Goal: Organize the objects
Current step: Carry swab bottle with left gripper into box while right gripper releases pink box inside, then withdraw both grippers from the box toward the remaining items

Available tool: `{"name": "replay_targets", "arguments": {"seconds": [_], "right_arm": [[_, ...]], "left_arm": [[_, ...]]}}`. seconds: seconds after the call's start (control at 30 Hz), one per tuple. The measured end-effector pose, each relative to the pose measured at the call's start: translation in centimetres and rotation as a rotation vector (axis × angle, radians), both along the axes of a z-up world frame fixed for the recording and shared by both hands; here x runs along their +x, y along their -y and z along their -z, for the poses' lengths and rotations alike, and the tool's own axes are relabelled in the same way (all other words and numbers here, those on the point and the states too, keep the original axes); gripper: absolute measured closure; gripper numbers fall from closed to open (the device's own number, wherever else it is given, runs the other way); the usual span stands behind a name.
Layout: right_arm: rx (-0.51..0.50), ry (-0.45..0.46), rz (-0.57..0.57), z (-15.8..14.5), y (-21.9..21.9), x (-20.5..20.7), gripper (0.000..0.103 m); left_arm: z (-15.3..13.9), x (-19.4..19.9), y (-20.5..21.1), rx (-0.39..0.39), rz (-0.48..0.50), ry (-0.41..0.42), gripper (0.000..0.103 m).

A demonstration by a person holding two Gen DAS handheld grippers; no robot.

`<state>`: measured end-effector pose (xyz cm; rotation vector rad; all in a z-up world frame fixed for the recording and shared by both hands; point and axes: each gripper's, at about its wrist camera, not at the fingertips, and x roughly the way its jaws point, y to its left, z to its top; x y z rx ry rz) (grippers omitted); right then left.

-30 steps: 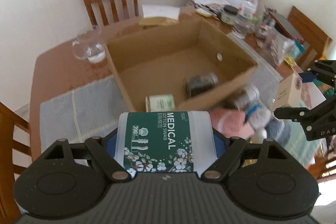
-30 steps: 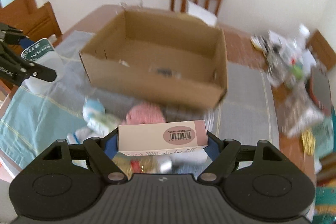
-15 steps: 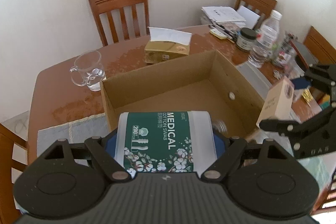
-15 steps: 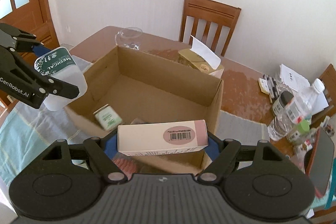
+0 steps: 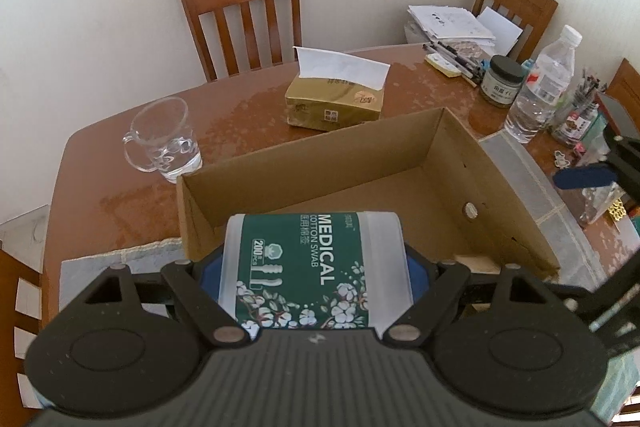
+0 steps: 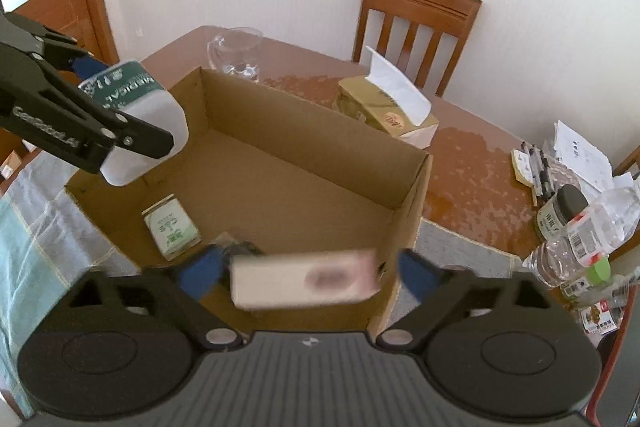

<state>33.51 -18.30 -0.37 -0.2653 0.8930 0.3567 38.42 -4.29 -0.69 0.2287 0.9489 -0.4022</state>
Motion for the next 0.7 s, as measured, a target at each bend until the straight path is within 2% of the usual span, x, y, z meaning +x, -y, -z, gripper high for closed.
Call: {"name": "replay_targets", "arguments": {"seconds": [0.33, 0.43, 0.7], "right_arm": [[0.008, -0.003, 0.032, 0.2, 2.1, -0.9, 0.000], [0.006, -0.015, 0.045, 0.5, 2.5, -1.3, 0.000], [0.003, -0.038, 0.075, 1.2, 3.1, -2.4, 0.000]], "left_arm": [[1.8, 2.1, 1.0, 0.011, -0.027, -0.018, 0.019], [1.6, 2.3, 0.9, 0.007, -0.056, 0.001, 0.009], [0.4, 0.7, 0.6, -0.001, -0.037, 0.039, 0.007]]}}
